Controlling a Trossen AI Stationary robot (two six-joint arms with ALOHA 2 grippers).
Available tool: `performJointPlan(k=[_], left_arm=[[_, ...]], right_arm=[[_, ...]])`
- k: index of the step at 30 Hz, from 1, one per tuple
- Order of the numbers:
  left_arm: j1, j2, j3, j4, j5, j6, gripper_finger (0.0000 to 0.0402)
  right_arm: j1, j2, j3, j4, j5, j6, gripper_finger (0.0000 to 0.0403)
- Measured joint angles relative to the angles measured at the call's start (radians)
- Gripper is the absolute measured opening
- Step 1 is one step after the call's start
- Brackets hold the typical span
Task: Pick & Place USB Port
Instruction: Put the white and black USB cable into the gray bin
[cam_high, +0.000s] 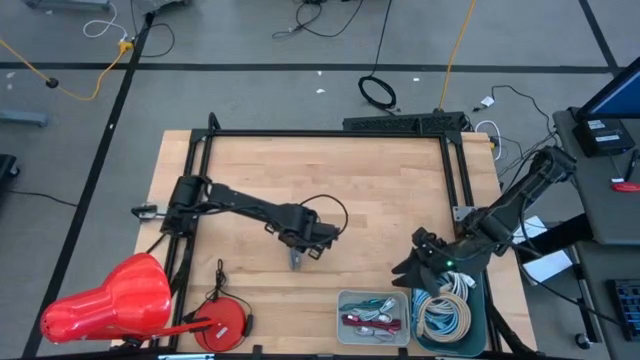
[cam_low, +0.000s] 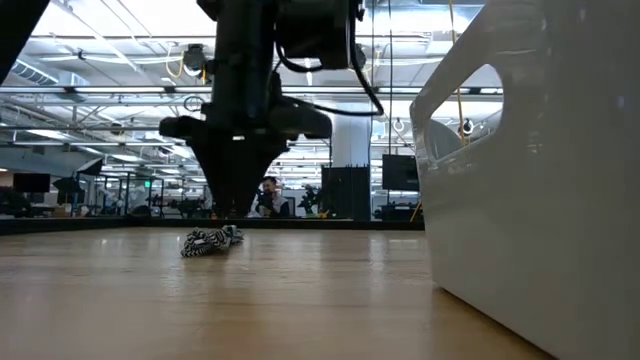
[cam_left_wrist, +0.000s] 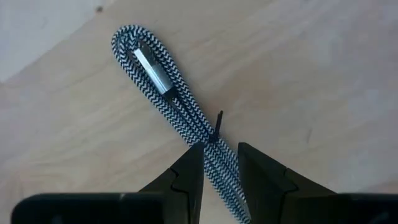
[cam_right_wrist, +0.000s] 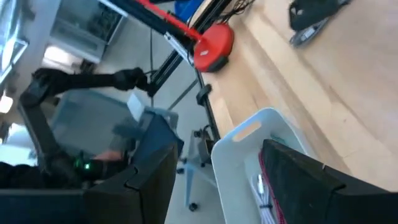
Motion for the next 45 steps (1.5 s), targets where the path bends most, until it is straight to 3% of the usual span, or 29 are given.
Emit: performJointPlan(k=[8, 16, 18, 22, 28, 32, 38, 41, 45], left_arm=[[0.01, 0.07, -0.009, 0.004, 0.076, -0.074, 0.0105], [-0.002, 0.102, -0.062, 0.084, 0.119, -0.168, 0.015], [-0.005, 0.102, -0.064, 0.084, 0.113, -0.178, 0.0126], [-0.003, 0.091, -0.067, 0.084, 0.116, -0.172, 0.0023], [-0.034, -0.006, -0.063, 0.128, 0.082, -0.124, 0.0006], [-0.102, -0.133, -0.013, 0.225, 0.024, -0.022, 0.0004], [-0.247, -0.204, 0.058, 0.598, 0.033, 0.225, 0.0003], [-0.285, -0.153, 0.177, 0.598, 0.096, 0.262, 0.0003], [-0.286, 0.011, 0.401, 0.4, 0.162, 0.351, 0.0002]], right_arm=[[0.017, -0.003, 0.0, 0.029, -0.105, -0.045, 0.0228], [0.033, -0.003, 0.0, 0.043, -0.104, -0.094, 0.0228], [0.038, -0.003, 0.0, 0.059, -0.105, -0.098, 0.0228], [0.055, -0.003, 0.0, 0.082, -0.105, -0.109, 0.0228], [0.087, -0.018, 0.0, 0.061, -0.109, -0.1, 0.0228], [0.109, -0.054, 0.0, 0.052, -0.163, -0.095, 0.0228], [0.18, -0.151, 0.0, 0.051, -0.247, -0.064, 0.0228], [0.228, -0.205, 0.0, 0.051, -0.284, -0.064, 0.0228], [0.28, -0.263, 0.0, 0.037, -0.281, -0.032, 0.0228]])
